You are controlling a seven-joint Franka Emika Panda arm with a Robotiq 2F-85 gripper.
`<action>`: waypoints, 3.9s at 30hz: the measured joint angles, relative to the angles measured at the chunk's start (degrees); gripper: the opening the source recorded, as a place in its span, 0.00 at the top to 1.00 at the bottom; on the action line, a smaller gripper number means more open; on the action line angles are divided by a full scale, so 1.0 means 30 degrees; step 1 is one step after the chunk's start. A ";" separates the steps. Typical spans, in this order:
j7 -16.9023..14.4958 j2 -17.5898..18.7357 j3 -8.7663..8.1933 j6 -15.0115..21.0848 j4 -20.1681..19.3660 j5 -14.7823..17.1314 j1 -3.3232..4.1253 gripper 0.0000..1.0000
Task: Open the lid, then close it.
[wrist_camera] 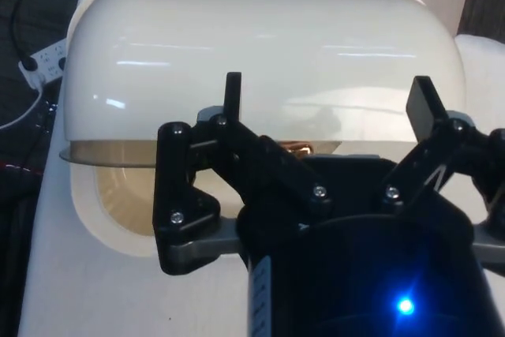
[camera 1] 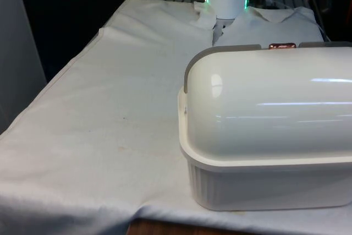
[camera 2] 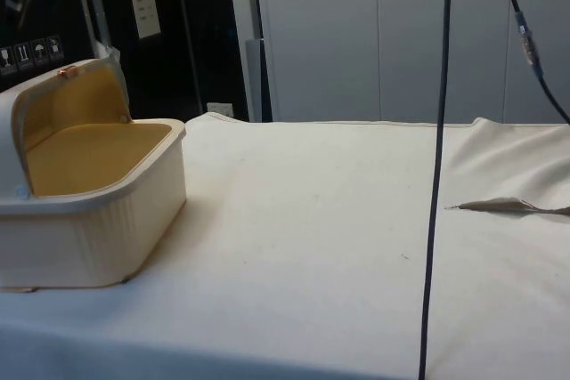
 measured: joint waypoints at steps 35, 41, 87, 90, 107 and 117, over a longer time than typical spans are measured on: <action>0.0172 0.0325 0.0038 0.0115 -0.0248 0.0000 0.0057 1.00; 0.0229 0.0325 0.0038 0.0153 -0.0611 0.0000 0.0076 1.00; 0.0248 -0.1280 0.0076 -0.0382 -0.4087 0.0000 0.0306 1.00; 0.0248 -0.1738 0.0076 -0.0458 -0.4794 0.0000 0.0344 1.00; 0.0267 -0.2865 0.0191 -0.0974 -0.6914 0.0000 0.0401 1.00; 0.0286 -0.2922 0.0286 -0.1566 -0.7735 0.0000 0.0401 1.00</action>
